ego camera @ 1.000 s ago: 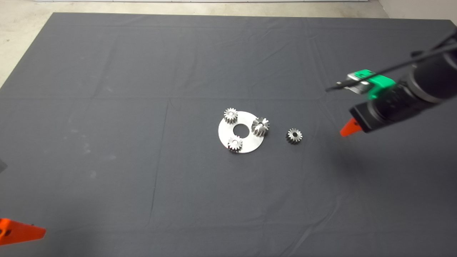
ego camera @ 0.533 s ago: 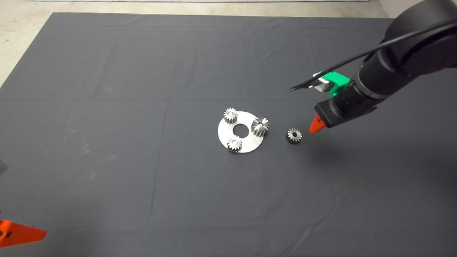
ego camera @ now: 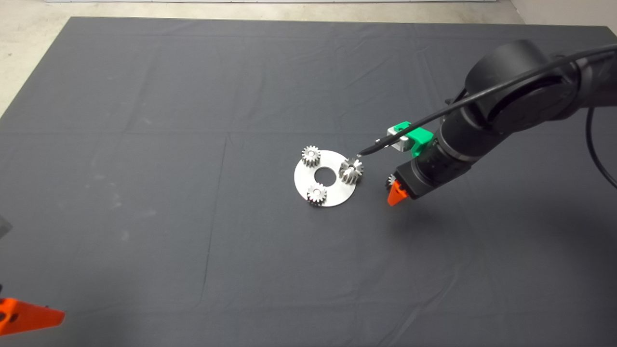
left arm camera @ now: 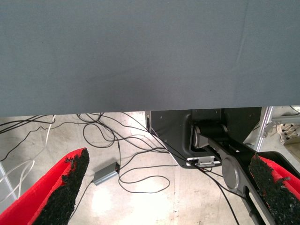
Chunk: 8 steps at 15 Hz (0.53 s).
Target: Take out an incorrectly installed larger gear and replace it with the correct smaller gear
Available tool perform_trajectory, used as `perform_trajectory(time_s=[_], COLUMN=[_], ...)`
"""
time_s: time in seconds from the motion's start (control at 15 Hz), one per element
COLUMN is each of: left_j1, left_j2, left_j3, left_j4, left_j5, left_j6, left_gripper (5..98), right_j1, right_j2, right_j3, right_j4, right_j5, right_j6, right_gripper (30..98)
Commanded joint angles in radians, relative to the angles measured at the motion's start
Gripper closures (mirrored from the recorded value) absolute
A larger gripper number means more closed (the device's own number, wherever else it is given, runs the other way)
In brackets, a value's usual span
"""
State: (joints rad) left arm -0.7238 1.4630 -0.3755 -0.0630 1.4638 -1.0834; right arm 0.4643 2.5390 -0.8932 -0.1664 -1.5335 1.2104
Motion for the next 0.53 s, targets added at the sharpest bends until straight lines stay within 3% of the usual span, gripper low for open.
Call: perform_trajectory(time_s=[0.0, 0.27, 0.47], left_j1=[-0.002, -0.002, -0.002], left_j2=[-0.002, 0.001, -0.002], left_j3=[0.011, 0.011, 0.011], left_j4=[-0.011, -0.011, -0.011], left_j5=[0.006, 0.006, 0.007], left_j6=[-0.003, -0.001, -0.001], left_gripper=[15.2, 15.2, 15.2], right_j1=[0.019, -0.01, -0.05], right_j2=[0.034, 0.045, 0.045], right_j3=[-0.027, -0.047, -0.078], right_j4=[-0.055, -0.094, -0.106], right_j5=[-0.031, -0.031, -0.025], right_j6=[0.006, 0.001, -0.002], right_gripper=[47.2, 40.7, 40.7])
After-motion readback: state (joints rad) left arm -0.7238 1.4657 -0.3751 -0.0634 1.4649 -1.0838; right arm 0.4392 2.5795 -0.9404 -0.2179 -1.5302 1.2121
